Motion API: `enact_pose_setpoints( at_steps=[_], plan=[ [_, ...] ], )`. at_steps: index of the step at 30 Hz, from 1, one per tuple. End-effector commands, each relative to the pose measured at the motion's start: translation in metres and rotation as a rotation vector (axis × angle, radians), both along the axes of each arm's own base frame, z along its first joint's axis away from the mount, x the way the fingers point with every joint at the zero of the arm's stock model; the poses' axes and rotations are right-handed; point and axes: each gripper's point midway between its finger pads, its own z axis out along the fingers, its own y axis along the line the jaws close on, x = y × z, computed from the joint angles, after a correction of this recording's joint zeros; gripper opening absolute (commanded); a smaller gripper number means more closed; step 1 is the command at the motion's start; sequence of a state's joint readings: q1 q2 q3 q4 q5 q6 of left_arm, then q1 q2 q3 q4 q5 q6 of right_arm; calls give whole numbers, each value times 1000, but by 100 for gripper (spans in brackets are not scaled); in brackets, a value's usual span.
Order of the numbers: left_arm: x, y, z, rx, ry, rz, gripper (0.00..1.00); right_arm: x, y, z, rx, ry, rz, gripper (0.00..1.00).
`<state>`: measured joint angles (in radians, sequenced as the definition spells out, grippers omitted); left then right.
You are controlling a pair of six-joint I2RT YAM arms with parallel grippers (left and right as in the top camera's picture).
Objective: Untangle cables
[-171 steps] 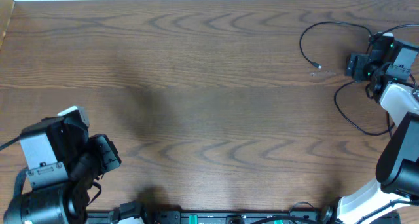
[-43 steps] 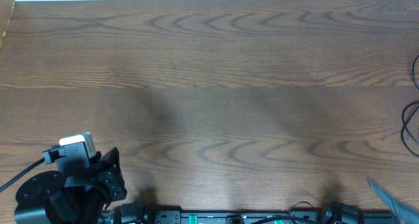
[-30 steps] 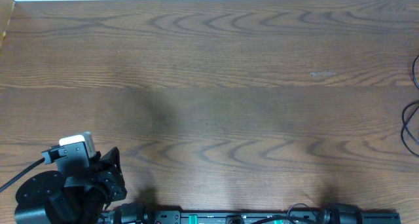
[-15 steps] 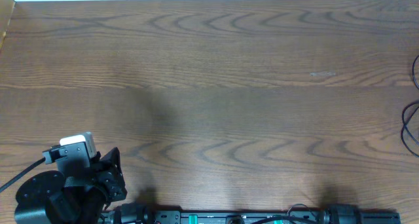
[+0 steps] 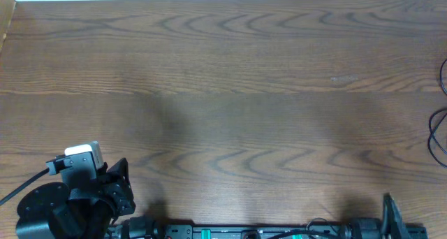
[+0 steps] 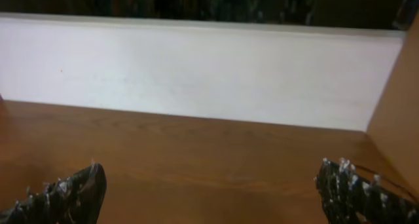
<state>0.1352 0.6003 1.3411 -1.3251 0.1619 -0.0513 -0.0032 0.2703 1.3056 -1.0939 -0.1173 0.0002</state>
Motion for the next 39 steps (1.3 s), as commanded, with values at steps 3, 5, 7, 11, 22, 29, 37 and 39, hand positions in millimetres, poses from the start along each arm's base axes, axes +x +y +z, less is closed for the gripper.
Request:
enact_pose_setpoints(
  at_steps=[3, 5, 7, 11, 22, 29, 37, 39],
  plan=[
    [1, -1, 0, 9, -2, -15, 38, 38, 4, -25, 33, 52, 21, 99],
    [1, -1, 0, 9, -1, -15, 38, 54, 4, -31, 30, 42, 21, 99],
    [1, -1, 0, 9, -1, -15, 38, 68, 4, -35, 30, 20, 22, 99],
    [0, -1, 0, 9, -1, -15, 38, 96, 4, -53, 40, 6, 21, 99],
    [1, -1, 0, 9, -1, -14, 40, 157, -2, -144, 310, 66, -33, 99],
    [1, -1, 0, 9, -2, -15, 42, 170, 4, -186, 312, 84, -2, 99],
    [1, -1, 0, 9, -1, -15, 42, 174, 4, -224, 316, 132, -8, 99],
    [1, -1, 0, 9, -1, -15, 42, 174, 4, -229, 316, 141, -10, 99]
  ],
)
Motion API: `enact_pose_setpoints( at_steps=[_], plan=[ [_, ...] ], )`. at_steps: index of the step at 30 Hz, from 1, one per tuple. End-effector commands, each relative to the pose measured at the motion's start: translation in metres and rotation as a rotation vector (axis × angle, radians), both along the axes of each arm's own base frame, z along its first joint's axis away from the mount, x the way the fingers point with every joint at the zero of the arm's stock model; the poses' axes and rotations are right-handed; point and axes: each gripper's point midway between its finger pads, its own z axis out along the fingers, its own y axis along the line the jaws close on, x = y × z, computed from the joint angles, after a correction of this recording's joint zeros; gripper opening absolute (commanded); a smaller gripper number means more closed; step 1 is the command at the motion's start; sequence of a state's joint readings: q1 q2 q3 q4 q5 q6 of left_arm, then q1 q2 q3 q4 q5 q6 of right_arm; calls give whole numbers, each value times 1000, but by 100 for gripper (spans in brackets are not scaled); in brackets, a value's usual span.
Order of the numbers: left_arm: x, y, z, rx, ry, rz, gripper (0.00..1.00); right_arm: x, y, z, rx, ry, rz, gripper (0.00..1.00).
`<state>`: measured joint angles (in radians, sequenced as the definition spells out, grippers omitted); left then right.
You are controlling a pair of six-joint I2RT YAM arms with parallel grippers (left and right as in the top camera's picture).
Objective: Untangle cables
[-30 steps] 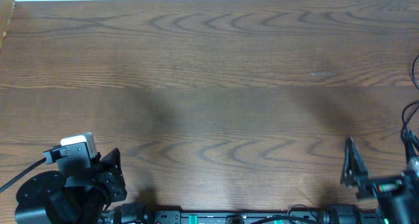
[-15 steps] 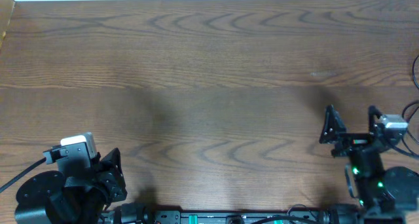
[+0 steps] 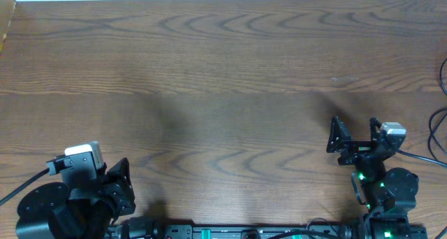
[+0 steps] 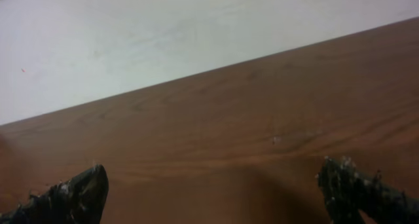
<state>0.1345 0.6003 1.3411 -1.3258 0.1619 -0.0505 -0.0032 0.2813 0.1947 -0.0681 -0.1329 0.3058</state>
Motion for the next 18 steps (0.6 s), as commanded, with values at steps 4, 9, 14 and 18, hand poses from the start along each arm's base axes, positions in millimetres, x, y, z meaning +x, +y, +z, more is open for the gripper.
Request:
enact_pose_setpoints(
  at_steps=[4, 9, 14, 18],
  plan=[
    [0, -1, 0, 8, 2, -13, 42, 0, 2, -24, 13, 39, 6, 99],
    [-1, -1, -1, 7, 6, -14, 42, 0, 2, -38, 32, 58, 3, 99],
    [-2, -1, -3, 6, 17, -13, 42, -2, 2, -49, 49, 89, -1, 99],
    [-3, -1, -4, 5, 21, -14, 42, -4, 2, -59, 90, 136, -12, 99]
  ],
)
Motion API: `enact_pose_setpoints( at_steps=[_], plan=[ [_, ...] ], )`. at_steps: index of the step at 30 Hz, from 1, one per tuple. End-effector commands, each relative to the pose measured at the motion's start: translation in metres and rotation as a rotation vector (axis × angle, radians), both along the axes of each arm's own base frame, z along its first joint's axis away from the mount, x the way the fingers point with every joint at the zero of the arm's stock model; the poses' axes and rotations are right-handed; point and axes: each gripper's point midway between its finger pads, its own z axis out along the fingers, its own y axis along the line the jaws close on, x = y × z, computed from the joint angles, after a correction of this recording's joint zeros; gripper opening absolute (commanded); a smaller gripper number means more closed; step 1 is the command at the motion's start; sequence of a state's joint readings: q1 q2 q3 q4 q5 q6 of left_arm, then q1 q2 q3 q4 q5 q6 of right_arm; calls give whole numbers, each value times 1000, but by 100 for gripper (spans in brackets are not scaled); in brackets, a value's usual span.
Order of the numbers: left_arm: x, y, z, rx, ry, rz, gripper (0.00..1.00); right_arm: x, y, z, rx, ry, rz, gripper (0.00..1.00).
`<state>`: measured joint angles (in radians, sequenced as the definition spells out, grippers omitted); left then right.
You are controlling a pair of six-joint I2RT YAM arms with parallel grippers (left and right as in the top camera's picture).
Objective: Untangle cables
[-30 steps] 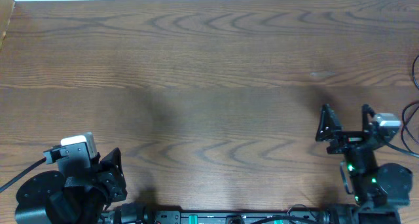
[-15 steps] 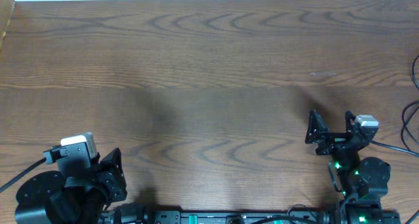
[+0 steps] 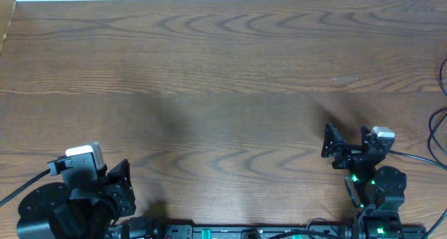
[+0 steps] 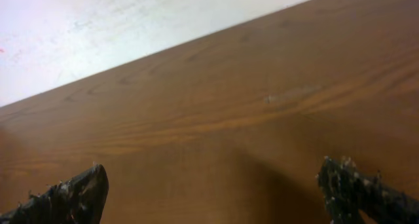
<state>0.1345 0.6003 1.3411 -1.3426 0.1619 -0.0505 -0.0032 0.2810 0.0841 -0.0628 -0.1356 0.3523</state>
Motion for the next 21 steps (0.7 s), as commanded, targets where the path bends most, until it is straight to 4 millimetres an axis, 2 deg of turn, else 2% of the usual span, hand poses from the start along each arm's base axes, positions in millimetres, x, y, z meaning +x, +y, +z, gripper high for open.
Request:
enact_pose_setpoints(
  at_steps=[1, 5, 9, 21],
  plan=[
    [0, -1, -1, 7, 4, -13, 42, -3, 1, -10, 43, 41, -7, 99],
    [0, -1, -1, 7, 4, -13, 42, -9, 0, -28, 53, 120, -18, 99],
    [0, -1, -1, 7, 5, -14, 42, -15, -12, -45, 101, 199, -113, 99],
    [-1, -1, -1, 7, 7, -14, 42, -15, -12, -48, 105, 211, -118, 99]
  ],
)
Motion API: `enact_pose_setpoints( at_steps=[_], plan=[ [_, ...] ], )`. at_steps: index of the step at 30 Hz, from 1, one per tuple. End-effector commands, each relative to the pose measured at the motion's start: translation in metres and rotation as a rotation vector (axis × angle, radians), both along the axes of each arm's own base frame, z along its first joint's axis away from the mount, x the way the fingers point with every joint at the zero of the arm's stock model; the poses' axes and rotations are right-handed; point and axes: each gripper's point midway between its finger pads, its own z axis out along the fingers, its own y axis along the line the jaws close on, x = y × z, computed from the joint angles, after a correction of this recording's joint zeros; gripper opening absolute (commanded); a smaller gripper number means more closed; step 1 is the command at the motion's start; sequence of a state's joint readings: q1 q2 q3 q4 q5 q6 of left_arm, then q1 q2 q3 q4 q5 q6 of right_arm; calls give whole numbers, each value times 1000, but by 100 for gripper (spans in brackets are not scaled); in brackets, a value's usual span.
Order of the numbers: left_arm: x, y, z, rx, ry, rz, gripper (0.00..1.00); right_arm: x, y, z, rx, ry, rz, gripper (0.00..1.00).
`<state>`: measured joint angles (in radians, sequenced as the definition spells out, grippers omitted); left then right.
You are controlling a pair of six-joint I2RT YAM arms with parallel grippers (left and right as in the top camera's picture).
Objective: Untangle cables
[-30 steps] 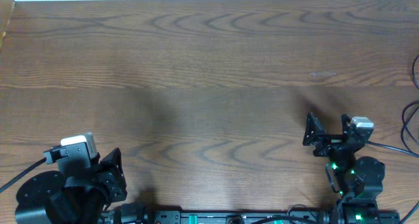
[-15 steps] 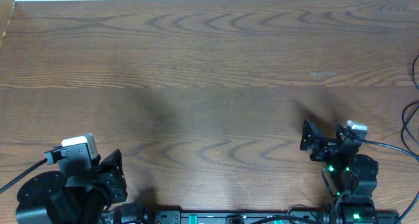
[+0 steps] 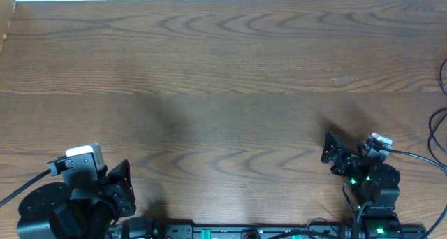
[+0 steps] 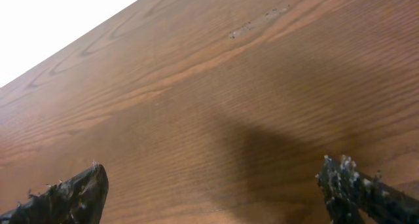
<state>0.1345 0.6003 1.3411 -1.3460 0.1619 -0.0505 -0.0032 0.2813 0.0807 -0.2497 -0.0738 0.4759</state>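
Black cable loops (image 3: 438,131) show only at the overhead view's right edge, with another strand (image 3: 443,73) farther back; most of the cables are out of view. My right gripper (image 3: 341,155) hangs over the table's front right, left of those loops, tilted down at the wood. Its wrist view shows the right gripper (image 4: 213,188) open, fingertips (image 4: 78,191) wide apart with bare wood between them. My left gripper (image 3: 117,182) sits folded at the front left corner; its jaws are not discernible.
The brown wooden table (image 3: 223,92) fills the overhead view. A white wall runs along its far edge. A thin black wire (image 3: 415,155) runs from the right wrist camera toward the right edge.
My right gripper has shifted slightly toward the table's front edge and tipped further down; its view now holds almost only wood. Jaws still open. The left arm has not moved.
First my right arm was tucked at the front edge, its camera facing the far wall. Then it stood out over the front right of the table, open. Since then it has tilted steadily down toward the wood. The left arm stayed folded throughout.
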Motion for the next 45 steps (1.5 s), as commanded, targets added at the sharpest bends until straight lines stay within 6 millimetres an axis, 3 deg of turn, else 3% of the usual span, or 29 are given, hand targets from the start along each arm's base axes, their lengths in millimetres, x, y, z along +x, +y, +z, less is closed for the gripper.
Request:
enact_pose_setpoints(
  at_steps=[1, 17, 33, 45],
  plan=[
    [0, -1, -1, 7, 4, -14, 42, 0, -2, -3, 9, 9, -18, 99],
    [0, -1, -1, 7, 4, -14, 42, 0, -2, 1, 9, -10, -18, 99],
    [0, -1, -1, 7, 4, -14, 42, -1, -12, 59, 6, -273, -57, 99],
    [3, -1, 3, 10, -14, -13, 40, -1, -21, 59, 0, -273, -95, 99]
  ],
)
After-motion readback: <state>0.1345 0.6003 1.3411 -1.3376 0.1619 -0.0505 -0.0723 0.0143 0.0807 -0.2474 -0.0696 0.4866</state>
